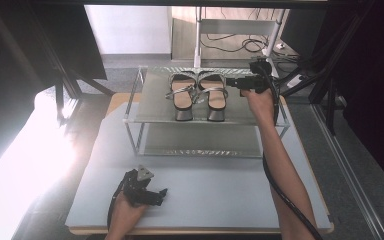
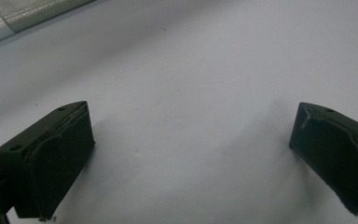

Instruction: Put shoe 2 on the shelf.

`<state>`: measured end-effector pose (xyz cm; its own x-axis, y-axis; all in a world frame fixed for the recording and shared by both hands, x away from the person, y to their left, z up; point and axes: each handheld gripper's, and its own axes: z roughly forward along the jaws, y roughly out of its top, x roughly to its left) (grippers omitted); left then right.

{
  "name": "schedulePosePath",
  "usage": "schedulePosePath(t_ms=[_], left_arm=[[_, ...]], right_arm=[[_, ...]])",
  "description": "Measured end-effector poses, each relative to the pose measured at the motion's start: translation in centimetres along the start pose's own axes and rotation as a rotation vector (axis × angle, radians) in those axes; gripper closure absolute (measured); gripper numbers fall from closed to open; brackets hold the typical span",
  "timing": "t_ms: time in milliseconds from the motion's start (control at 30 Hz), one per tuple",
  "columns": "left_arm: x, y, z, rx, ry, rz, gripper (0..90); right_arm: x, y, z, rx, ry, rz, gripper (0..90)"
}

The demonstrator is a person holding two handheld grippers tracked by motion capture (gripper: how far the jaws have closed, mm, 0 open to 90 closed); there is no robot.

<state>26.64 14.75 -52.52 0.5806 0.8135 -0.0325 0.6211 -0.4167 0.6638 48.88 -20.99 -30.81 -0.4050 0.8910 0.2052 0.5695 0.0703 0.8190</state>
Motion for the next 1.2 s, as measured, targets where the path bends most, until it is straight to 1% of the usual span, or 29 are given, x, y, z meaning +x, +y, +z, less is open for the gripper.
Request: schedulePosePath(t_ms=[167,267,300,367,400,533,733,933,1000,1200], left_arm=[[0.0,0.0,0.0,0.001,-0.001,0.001,0.0],[0.0,0.0,0.0,0.002,-0.002,0.001,0.0],[0.0,0.0,0.0,0.001,-0.001,0.0,0.0],[0.0,0.0,0.0,0.002,-0.001,0.0,0.0],[0.0,0.0,0.0,0.002,-0.001,0.001,0.0],[0.0,0.0,0.0,-0.001,0.001,0.0,0.0],[0.0,0.0,0.0,0.0,0.001,0.001,0.0],[0.0,0.0,0.0,-0.001,0.001,-0.002,0.0],[0.0,0.0,0.0,-0.001,0.001,-0.001,0.0],[0.0,0.0,0.0,-0.001,0.001,-0.001,0.0]], right_arm=[[0.0,-0.3,-1.2,-0.001,-0.009,-0.05,14.9],[0.2,-0.6,-1.9,0.005,-0.023,-0.083,14.3],[0.2,-0.7,-2.1,0.007,-0.025,-0.099,14.0],[0.2,-1.0,-2.4,0.011,-0.02,-0.113,13.7],[0.2,-1.1,-2.6,0.011,-0.013,-0.117,13.5],[0.0,-1.8,-3.2,0.007,0.014,-0.1,13.1],[-0.1,-3.1,-4.1,0.003,0.039,-0.111,12.4],[0.0,-4.3,-5.2,0.002,0.056,-0.14,11.3],[0.1,-4.7,-5.6,0.005,0.057,-0.158,10.5],[0.5,-6.0,-6.5,0.017,0.088,-0.184,2.1]])
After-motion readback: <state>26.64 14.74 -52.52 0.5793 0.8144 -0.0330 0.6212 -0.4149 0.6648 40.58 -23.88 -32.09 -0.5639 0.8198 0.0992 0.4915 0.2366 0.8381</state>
